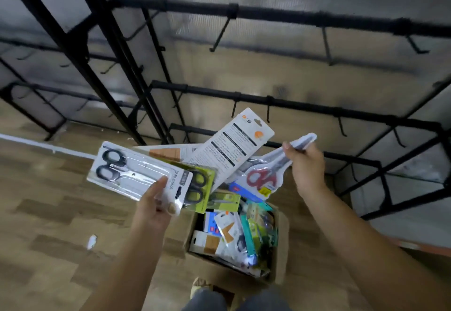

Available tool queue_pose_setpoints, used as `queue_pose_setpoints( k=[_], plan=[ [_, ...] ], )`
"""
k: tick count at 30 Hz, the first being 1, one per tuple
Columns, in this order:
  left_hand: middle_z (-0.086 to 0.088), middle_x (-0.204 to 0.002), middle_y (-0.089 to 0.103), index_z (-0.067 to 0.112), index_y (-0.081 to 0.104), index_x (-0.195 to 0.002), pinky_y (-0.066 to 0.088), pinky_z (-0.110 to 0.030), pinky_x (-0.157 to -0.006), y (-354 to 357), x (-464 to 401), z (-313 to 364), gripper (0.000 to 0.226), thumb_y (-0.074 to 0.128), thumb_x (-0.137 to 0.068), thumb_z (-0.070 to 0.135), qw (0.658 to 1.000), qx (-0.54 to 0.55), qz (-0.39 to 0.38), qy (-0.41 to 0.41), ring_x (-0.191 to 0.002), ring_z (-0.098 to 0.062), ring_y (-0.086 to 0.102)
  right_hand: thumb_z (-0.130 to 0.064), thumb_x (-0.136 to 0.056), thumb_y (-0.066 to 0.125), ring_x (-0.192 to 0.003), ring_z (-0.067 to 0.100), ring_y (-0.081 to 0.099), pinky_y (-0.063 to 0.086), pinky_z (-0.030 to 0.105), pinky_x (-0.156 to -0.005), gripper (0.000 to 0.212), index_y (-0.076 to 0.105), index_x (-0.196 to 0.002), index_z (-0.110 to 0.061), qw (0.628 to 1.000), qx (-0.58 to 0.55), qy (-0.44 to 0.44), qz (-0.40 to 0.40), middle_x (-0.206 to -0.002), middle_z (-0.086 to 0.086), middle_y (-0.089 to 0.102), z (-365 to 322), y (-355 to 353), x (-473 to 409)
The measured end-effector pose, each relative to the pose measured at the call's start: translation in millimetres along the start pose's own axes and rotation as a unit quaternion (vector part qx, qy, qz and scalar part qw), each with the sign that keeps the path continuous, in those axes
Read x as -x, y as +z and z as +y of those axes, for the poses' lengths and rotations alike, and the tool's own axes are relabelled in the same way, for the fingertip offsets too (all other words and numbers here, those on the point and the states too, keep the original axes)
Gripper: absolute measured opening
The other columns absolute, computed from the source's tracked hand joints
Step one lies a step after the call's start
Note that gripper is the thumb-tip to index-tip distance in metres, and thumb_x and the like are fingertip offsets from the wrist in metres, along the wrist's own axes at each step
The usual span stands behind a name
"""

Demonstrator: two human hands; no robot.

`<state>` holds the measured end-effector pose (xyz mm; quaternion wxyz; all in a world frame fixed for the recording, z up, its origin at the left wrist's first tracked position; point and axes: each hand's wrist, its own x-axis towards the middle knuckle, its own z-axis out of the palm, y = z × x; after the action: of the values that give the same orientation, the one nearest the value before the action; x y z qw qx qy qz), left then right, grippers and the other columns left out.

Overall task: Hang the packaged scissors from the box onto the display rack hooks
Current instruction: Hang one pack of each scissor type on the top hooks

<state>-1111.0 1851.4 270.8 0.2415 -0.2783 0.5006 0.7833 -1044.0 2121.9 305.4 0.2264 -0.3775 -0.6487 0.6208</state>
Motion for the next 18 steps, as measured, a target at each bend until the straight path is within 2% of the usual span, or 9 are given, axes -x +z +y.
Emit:
queue_pose_setpoints(
  k=[2,4,5,6,8,10,13,15,18],
  plan=[
    [0.000,-0.047,0.060,0.010,0.065,-0.060,0.043,-0.018,-0.040,12,13,12,0.038,0.051,-0.092,0.024,0.999,0.034,-0.036,-0.004,-0.039,-0.014,0.056,-0.011,-0.091,0.058,-0.070,0.014,0.051,0.041,0.022,-0.060,0.014,0.047,-0.083,-0.005,0.999,-0.009,-0.029,-0.020,-0.077,0.006,0.052,-27,1,1],
    [-0.003,-0.069,0.070,0.012,0.072,-0.076,0.054,-0.028,-0.070,23,27,24,0.026,0.054,-0.091,0.024,0.995,0.082,-0.063,-0.013,-0.067,-0.016,0.067,-0.012,-0.093,0.054,-0.075,0.017,0.052,0.040,0.028,-0.065,0.015,0.045,-0.082,-0.009,0.998,-0.013,-0.051,-0.021,-0.078,0.005,0.052,-53,3,3],
    [-0.005,-0.082,0.071,0.010,0.071,-0.086,0.050,-0.033,-0.087,29,33,29,0.020,0.056,-0.090,0.023,0.992,0.101,-0.070,-0.021,-0.083,-0.018,0.066,-0.012,-0.093,0.053,-0.075,0.016,0.053,0.041,0.028,-0.066,0.016,0.044,-0.080,-0.012,0.998,-0.019,-0.062,-0.017,-0.079,0.004,0.052,-64,4,5],
    [-0.007,-0.090,0.071,0.009,0.071,-0.090,0.048,-0.035,-0.094,34,41,35,0.020,0.056,-0.091,0.022,0.989,0.119,-0.079,-0.023,-0.091,-0.020,0.065,-0.013,-0.094,0.053,-0.075,0.016,0.054,0.042,0.028,-0.067,0.017,0.043,-0.080,-0.014,0.997,-0.027,-0.070,-0.013,-0.081,0.005,0.053,-75,5,7],
    [-0.008,-0.088,0.072,0.007,0.075,-0.080,0.055,-0.032,-0.083,42,51,44,0.025,0.056,-0.092,0.019,0.985,0.142,-0.099,-0.009,-0.083,-0.019,0.070,-0.015,-0.095,0.052,-0.074,0.016,0.057,0.045,0.027,-0.065,0.013,0.046,-0.083,-0.013,0.996,-0.043,-0.076,-0.012,-0.085,0.008,0.057,-95,6,11],
    [-0.008,-0.088,0.072,0.006,0.072,-0.088,0.057,-0.033,-0.076,48,60,53,0.021,0.056,-0.092,0.018,0.982,0.151,-0.116,0.001,-0.080,-0.020,0.069,-0.016,-0.095,0.052,-0.071,0.017,0.060,0.049,0.026,-0.064,0.006,0.050,-0.091,-0.012,0.995,-0.066,-0.071,-0.030,-0.085,0.009,0.061,-114,7,17],
    [-0.008,-0.082,0.073,0.005,0.069,-0.089,0.059,-0.031,-0.060,57,70,68,0.020,0.055,-0.093,0.018,0.978,0.157,-0.136,0.022,-0.072,-0.020,0.071,-0.007,-0.093,0.050,-0.061,0.019,0.061,0.051,0.031,-0.061,0.007,0.054,-0.090,-0.013,0.988,-0.122,-0.071,-0.064,-0.071,0.007,0.063,-140,8,28],
    [-0.007,-0.074,0.073,0.006,0.069,-0.086,0.058,-0.029,-0.053,63,73,78,0.022,0.053,-0.094,0.019,0.976,0.151,-0.153,0.036,-0.064,-0.018,0.071,-0.008,-0.092,0.052,-0.049,0.014,0.053,0.047,0.025,-0.050,0.014,0.055,-0.081,-0.016,0.985,-0.123,-0.088,-0.081,-0.054,-0.001,0.057,-155,11,36],
    [-0.011,-0.086,0.070,0.003,0.063,-0.099,0.059,-0.031,-0.057,74,80,91,0.022,0.048,-0.096,0.020,0.968,0.136,-0.207,0.049,-0.072,-0.022,0.070,-0.016,-0.093,0.055,-0.036,0.008,0.036,0.031,0.019,-0.038,0.014,0.055,-0.079,-0.013,0.979,-0.104,-0.135,-0.113,-0.044,-0.007,0.045,-171,17,45]
  ],
)
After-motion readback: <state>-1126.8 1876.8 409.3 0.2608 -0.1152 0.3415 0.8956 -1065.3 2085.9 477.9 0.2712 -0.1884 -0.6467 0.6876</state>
